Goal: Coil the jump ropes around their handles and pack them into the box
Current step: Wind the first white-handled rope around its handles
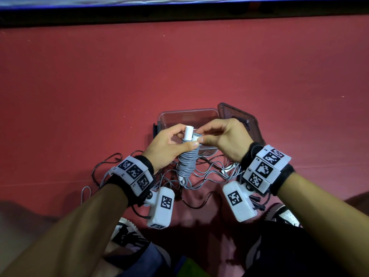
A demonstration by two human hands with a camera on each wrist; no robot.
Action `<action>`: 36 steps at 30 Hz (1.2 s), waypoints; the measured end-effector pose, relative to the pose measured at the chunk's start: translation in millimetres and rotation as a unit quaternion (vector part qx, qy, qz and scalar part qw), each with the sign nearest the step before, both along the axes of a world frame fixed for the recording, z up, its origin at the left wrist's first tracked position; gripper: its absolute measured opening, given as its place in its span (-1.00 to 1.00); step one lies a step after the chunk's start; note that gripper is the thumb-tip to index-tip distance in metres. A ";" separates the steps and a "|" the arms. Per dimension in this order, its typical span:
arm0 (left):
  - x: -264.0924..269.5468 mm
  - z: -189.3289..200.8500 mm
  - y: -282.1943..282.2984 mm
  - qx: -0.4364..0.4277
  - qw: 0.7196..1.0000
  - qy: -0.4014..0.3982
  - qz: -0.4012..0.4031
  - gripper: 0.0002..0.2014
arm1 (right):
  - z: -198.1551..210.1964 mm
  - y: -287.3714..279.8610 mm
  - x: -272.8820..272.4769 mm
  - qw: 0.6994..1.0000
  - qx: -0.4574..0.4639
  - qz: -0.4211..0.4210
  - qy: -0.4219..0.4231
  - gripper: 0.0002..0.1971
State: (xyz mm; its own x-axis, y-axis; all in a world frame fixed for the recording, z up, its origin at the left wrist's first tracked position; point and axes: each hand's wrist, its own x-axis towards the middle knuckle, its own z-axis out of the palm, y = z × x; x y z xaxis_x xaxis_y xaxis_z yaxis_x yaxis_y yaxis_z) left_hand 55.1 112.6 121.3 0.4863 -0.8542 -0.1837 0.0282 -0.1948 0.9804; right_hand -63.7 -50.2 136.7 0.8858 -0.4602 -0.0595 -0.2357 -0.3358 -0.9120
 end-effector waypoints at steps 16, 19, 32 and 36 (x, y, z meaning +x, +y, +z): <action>-0.8 0.1 -2.7 -0.005 1.000 -0.002 0.004 -0.75 | 1.9 2.9 -0.6 0.997 -0.068 0.039 -0.012 -0.82; -0.2 -0.3 -2.2 -0.005 1.000 0.005 0.001 -0.79 | 3.2 4.6 -1.6 0.996 -0.070 0.045 -0.016 -0.81; -3.3 0.6 -3.7 -0.006 1.000 0.010 0.004 -0.82 | -0.2 6.4 -1.8 0.996 -0.082 0.016 -0.030 -0.82; -3.6 0.0 -5.3 -0.002 1.000 0.007 0.007 -0.84 | -1.3 5.2 -1.0 0.995 -0.087 0.020 -0.033 -0.83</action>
State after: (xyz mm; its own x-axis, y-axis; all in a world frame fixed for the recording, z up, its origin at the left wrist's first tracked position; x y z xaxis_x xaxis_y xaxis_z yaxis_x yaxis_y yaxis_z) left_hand 51.5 107.3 121.3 0.4950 -0.8485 -0.1874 0.0436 -0.1912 0.9806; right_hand -64.7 -45.0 135.3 0.9027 -0.4233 0.0768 -0.1608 -0.4976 -0.8524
